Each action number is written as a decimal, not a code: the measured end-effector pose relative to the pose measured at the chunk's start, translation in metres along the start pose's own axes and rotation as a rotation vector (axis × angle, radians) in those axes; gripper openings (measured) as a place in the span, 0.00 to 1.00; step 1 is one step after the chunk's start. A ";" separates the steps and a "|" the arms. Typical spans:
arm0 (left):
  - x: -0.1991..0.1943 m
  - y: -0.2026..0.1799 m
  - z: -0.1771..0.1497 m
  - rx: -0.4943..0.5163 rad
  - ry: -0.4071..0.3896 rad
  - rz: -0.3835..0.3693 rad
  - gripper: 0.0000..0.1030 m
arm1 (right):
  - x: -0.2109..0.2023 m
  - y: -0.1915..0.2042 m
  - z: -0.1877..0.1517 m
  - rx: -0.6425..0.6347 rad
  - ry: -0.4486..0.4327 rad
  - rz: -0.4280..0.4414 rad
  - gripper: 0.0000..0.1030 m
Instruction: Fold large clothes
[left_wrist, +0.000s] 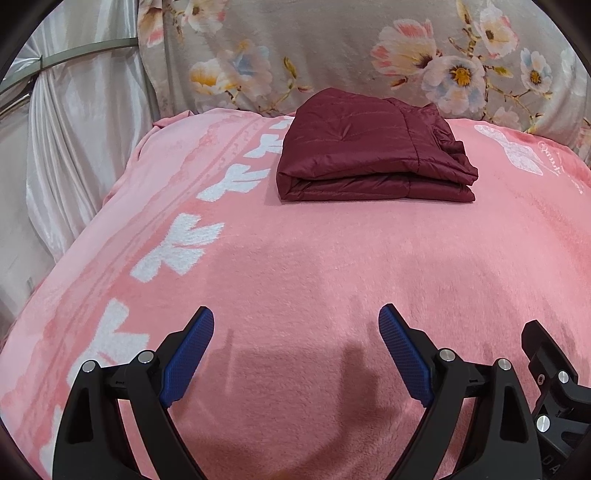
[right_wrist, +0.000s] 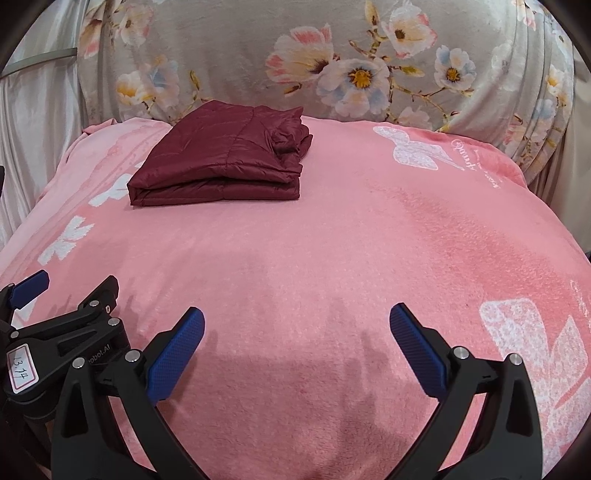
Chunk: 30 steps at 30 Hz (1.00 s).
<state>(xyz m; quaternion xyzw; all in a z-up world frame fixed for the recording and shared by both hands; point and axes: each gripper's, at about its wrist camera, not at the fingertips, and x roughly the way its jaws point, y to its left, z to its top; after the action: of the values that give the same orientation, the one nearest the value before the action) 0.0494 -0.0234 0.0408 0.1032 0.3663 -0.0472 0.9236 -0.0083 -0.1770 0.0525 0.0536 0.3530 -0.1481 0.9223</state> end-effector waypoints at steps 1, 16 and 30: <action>0.000 0.000 0.000 0.000 0.000 -0.001 0.86 | 0.000 0.000 0.000 0.000 -0.001 0.000 0.95; -0.001 -0.001 0.000 -0.001 0.002 -0.003 0.84 | 0.000 0.000 0.000 -0.002 -0.001 0.000 0.95; 0.000 0.000 0.000 -0.001 0.003 -0.005 0.82 | 0.000 0.001 0.000 -0.006 -0.002 -0.007 0.95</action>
<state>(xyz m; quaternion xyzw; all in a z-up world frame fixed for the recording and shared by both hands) 0.0491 -0.0238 0.0409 0.1019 0.3678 -0.0493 0.9230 -0.0076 -0.1759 0.0524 0.0495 0.3528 -0.1504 0.9222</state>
